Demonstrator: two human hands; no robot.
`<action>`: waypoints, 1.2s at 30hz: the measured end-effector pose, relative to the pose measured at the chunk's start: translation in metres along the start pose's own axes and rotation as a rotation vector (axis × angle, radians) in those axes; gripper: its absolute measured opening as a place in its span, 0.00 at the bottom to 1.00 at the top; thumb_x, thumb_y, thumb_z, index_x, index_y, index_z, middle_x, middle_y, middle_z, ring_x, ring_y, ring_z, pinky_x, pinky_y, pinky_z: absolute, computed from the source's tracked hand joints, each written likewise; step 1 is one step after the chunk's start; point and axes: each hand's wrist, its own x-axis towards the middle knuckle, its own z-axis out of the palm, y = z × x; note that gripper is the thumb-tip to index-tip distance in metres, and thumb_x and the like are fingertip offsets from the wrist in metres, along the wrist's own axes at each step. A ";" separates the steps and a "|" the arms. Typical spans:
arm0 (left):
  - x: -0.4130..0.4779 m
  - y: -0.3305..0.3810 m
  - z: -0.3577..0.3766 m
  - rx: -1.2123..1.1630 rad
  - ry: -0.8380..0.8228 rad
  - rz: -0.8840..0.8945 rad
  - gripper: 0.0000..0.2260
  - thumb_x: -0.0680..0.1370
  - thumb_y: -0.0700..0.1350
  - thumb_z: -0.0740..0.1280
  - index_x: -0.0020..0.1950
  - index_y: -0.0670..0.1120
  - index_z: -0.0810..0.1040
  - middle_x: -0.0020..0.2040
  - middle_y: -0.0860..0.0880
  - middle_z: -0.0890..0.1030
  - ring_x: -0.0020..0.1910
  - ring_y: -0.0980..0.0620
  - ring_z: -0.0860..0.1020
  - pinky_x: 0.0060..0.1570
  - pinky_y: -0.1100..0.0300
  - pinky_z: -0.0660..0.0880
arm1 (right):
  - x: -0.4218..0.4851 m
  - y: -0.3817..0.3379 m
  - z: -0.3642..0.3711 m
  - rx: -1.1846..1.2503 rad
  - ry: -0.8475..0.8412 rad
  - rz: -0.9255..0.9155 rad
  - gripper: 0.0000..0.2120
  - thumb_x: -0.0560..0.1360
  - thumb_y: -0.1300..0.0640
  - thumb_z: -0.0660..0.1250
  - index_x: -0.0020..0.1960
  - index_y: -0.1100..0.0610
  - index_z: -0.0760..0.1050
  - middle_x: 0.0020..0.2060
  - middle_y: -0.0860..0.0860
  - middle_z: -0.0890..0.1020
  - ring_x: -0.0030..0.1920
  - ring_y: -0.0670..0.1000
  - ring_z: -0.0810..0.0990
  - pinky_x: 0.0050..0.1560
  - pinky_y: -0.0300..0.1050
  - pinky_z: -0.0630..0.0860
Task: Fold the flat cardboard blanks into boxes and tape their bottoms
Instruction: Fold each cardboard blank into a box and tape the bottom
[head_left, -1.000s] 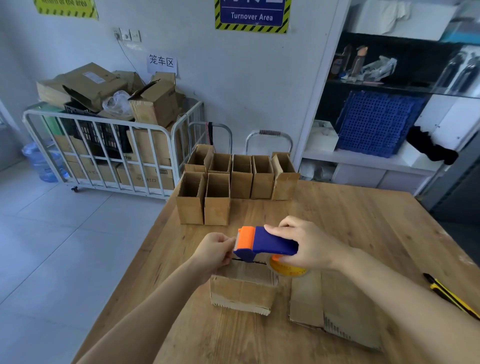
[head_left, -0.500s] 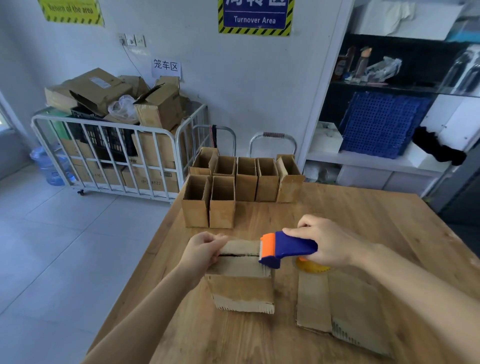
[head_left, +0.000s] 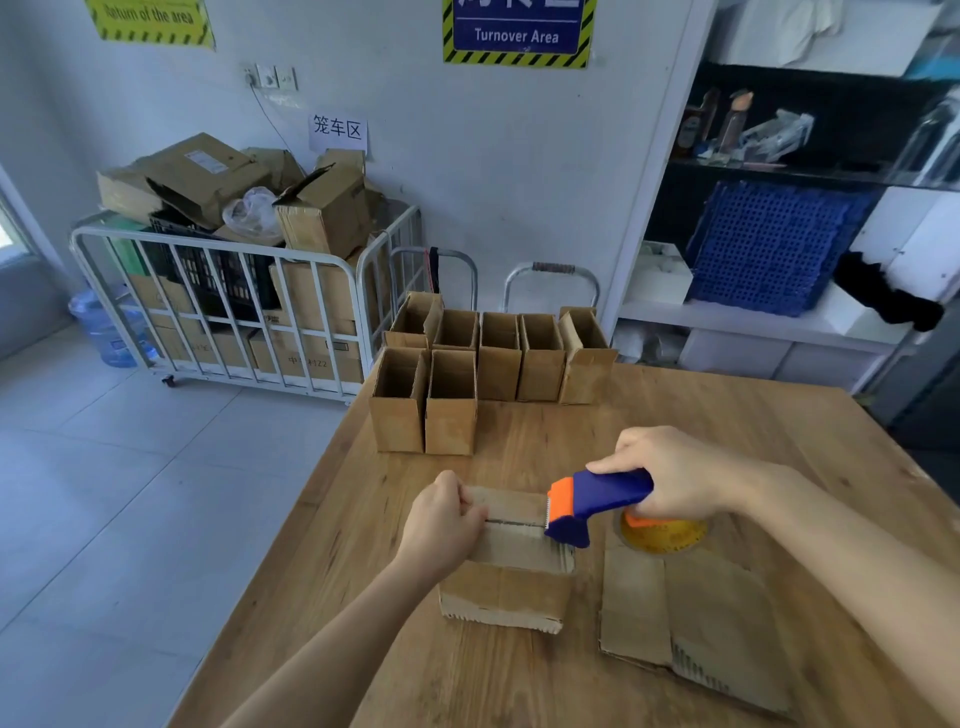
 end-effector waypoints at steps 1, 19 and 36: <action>0.000 0.001 0.001 0.038 0.011 0.017 0.06 0.77 0.45 0.65 0.47 0.44 0.70 0.43 0.49 0.75 0.37 0.55 0.72 0.34 0.64 0.70 | 0.002 -0.002 -0.004 -0.005 -0.010 0.005 0.27 0.71 0.56 0.67 0.69 0.42 0.70 0.49 0.45 0.73 0.48 0.45 0.73 0.51 0.46 0.74; 0.014 0.014 0.001 0.262 -0.157 -0.002 0.09 0.75 0.41 0.67 0.49 0.44 0.67 0.47 0.49 0.72 0.39 0.55 0.71 0.31 0.66 0.67 | -0.004 -0.009 -0.018 0.054 0.026 0.068 0.24 0.71 0.59 0.69 0.65 0.45 0.75 0.49 0.46 0.76 0.45 0.44 0.73 0.49 0.43 0.72; -0.003 -0.028 -0.029 -0.829 -0.141 -0.386 0.10 0.79 0.46 0.65 0.51 0.39 0.73 0.42 0.44 0.78 0.40 0.49 0.77 0.43 0.55 0.75 | 0.015 -0.012 0.022 0.096 0.136 -0.069 0.26 0.73 0.57 0.67 0.69 0.43 0.70 0.55 0.45 0.74 0.54 0.45 0.72 0.54 0.41 0.72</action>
